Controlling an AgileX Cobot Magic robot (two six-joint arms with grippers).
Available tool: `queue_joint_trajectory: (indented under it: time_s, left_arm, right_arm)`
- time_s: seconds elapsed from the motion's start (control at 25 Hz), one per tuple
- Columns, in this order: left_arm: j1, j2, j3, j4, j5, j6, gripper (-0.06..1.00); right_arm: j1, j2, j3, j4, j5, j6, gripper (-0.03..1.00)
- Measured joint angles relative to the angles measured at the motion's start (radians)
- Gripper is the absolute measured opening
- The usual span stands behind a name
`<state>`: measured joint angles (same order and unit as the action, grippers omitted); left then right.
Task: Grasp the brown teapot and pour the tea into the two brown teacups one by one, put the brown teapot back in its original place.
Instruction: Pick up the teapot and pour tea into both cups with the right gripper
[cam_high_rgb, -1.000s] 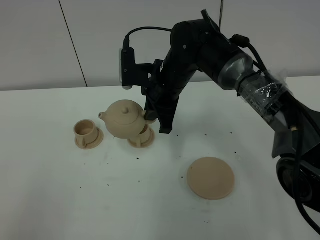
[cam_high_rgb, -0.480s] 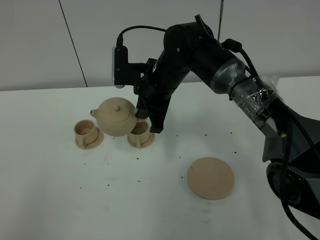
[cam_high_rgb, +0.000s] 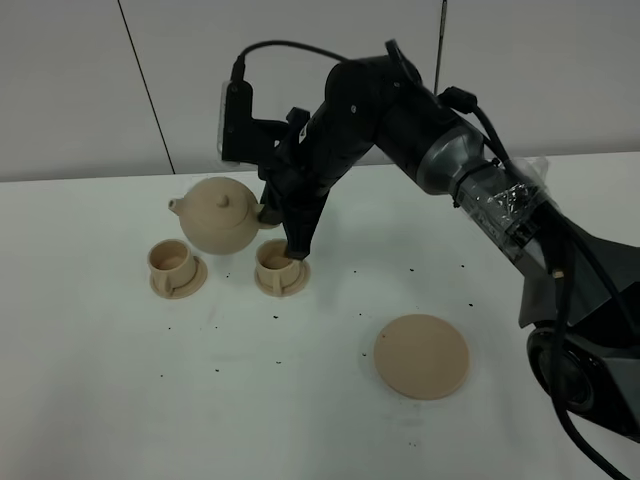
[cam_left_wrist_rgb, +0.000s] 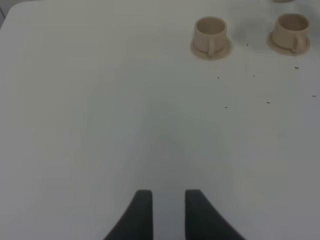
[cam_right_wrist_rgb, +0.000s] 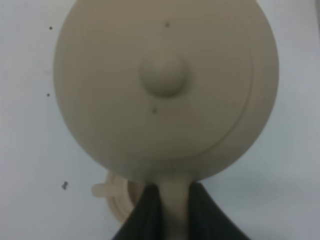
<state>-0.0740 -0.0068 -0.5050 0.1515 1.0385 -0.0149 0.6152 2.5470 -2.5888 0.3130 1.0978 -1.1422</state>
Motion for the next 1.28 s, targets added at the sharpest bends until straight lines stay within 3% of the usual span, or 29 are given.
queue_joint_trajectory:
  time_s: [0.24,0.6,1.28]
  left_arm:
    - [0.0,0.0,0.0,0.0,0.0,0.0,0.23]
    - [0.0,0.0,0.0,0.0,0.0,0.0,0.23]
    - [0.0,0.0,0.0,0.0,0.0,0.0,0.23]
  right_arm:
    - [0.0,0.031,0.0,-0.001,-0.002,0.083,0.1]
    - [0.0,0.031,0.0,0.008,-0.107,0.143,0.1]
    - [0.041,0.065,0.0,0.009,-0.204,0.162,0.1]
